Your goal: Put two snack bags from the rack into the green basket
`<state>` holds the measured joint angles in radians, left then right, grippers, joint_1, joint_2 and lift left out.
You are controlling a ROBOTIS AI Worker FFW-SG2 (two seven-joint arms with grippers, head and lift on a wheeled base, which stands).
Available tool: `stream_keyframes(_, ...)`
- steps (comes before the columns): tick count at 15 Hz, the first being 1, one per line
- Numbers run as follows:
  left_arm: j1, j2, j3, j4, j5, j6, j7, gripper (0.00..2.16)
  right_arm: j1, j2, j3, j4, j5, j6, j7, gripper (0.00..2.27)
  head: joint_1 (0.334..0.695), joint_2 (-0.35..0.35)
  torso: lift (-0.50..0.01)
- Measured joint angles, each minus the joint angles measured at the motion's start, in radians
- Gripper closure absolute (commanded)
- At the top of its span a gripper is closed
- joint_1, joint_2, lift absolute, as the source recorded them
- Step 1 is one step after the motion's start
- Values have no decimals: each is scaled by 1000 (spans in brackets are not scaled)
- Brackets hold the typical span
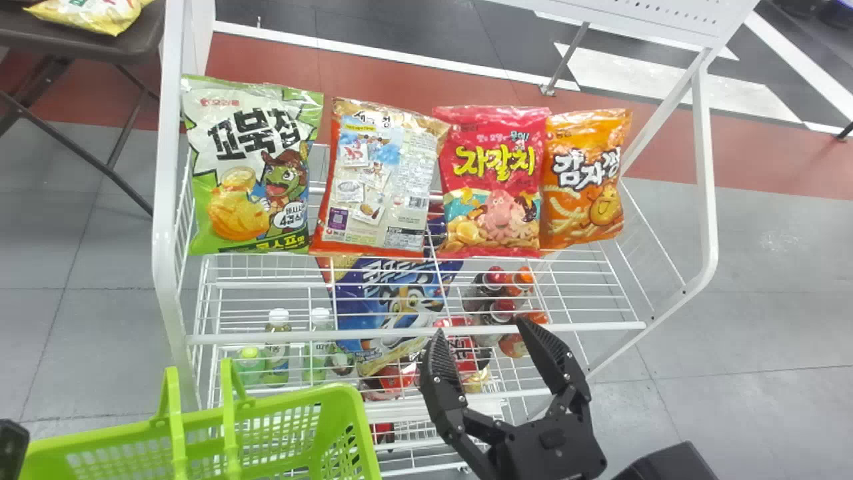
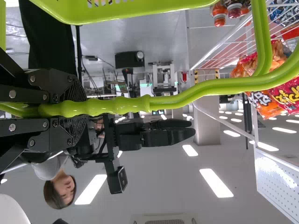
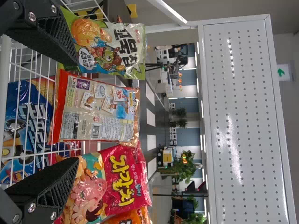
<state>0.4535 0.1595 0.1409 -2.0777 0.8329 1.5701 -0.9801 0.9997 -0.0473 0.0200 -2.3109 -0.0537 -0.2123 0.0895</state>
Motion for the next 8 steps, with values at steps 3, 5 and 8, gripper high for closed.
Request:
stream_keyframes(3, 5, -2, -5, -1, 0, 0, 3, 1268, 0, -2, 0, 0, -2, 0, 0, 87, 695, -350, -4)
stream_keyframes(5, 9, -2, -6, -3, 0, 0, 3, 1268, 0, -3, -1, 0, -3, 0, 0, 87, 695, -350, -4)
stream_keyframes(8, 11, -2, -4, -7, 0, 0, 3, 1268, -2, -3, 0, -1, -3, 0, 0, 87, 695, -350, -4)
